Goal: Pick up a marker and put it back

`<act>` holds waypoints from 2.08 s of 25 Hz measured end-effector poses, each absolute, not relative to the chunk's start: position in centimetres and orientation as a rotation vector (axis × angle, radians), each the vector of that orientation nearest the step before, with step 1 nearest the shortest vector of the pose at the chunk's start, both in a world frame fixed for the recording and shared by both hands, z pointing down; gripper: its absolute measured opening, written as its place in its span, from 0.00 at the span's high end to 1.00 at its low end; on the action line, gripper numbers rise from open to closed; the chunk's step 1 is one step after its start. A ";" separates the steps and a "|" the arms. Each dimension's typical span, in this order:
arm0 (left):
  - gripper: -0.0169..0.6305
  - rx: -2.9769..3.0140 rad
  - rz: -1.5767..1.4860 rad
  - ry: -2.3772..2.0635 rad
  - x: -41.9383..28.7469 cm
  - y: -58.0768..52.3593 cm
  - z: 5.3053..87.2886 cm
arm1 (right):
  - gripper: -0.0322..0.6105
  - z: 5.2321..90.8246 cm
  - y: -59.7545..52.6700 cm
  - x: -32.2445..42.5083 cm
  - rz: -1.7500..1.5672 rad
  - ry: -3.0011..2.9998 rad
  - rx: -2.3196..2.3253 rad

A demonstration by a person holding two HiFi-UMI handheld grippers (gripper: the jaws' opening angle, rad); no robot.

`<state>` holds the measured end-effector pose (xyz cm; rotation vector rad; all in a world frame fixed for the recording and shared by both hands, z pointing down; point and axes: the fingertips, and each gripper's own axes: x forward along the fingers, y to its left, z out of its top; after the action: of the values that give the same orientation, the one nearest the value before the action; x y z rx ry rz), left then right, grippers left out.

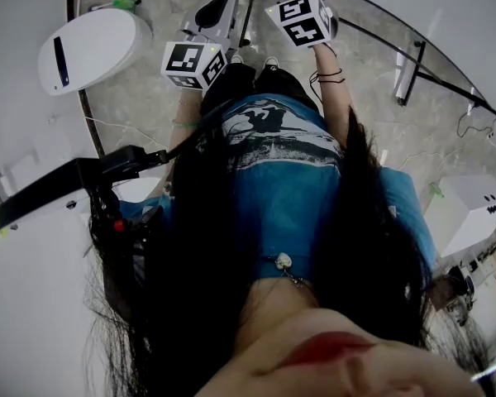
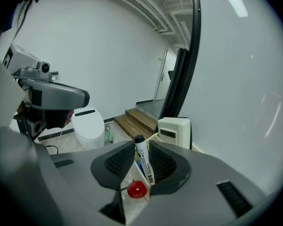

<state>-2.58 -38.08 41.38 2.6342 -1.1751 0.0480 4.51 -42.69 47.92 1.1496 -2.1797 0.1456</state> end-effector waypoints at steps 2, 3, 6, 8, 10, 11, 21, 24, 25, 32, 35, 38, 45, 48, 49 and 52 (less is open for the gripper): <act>0.97 2.639 0.050 -1.168 -2.4 -38.1 41.4 | 0.80 47.0 -42.9 5.0 0.148 -2.206 1.212; 0.97 2.641 0.051 -1.164 -2.3 -38.1 41.3 | 0.81 46.4 -42.9 5.4 0.154 -2.220 1.241; 0.97 2.649 0.054 -1.151 -2.1 -38.1 41.3 | 0.82 44.9 -42.9 6.4 0.182 -2.259 1.325; 0.97 2.655 0.055 -1.144 -2.1 -38.1 41.3 | 0.83 44.1 -42.6 7.1 0.192 -2.277 1.374; 0.97 2.661 0.058 -1.136 -1.7 -38.1 41.2 | 0.83 43.1 -42.4 8.0 0.211 -2.301 1.420; 0.97 2.664 0.060 -1.130 -1.5 -38.1 41.1 | 0.83 42.5 -42.2 8.4 0.221 -2.315 1.443; 0.97 2.709 0.080 -1.039 0.0 -37.3 41.0 | 0.83 37.0 -39.5 10.7 0.186 -2.398 1.614; 0.97 2.724 0.105 -1.014 0.4 -37.0 41.2 | 0.83 35.9 -38.5 11.1 0.185 -2.421 1.648; 0.97 2.726 0.111 -1.008 0.6 -37.0 41.2 | 0.83 35.5 -38.2 11.2 0.189 -2.431 1.656; 0.97 2.743 0.148 -0.956 1.7 -36.7 41.2 | 0.83 33.9 -37.3 11.8 0.200 -2.478 1.706; 0.97 2.753 0.179 -0.944 2.1 -37.0 41.0 | 0.83 33.4 -37.5 11.9 0.217 -2.495 1.712; 0.97 2.762 0.183 -0.937 2.2 -36.8 41.1 | 0.83 33.6 -37.3 11.9 0.219 -2.500 1.711; 0.97 2.764 0.116 -0.937 2.0 -36.7 40.7 | 0.83 33.9 -37.2 11.4 0.212 -2.505 1.696; 0.97 2.763 0.124 -0.940 2.1 -36.7 40.8 | 0.83 33.9 -37.4 11.3 0.207 -2.502 1.687; 0.97 2.761 0.124 -0.943 2.1 -36.7 40.9 | 0.83 34.0 -37.4 11.3 0.207 -2.502 1.683; 0.97 2.755 0.125 -0.953 2.0 -36.8 40.9 | 0.83 34.0 -37.5 11.2 0.205 -2.505 1.675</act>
<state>1.96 -36.81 40.94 2.7546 -0.9528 0.1252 11.23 -37.49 33.95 1.6748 -2.5052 0.2055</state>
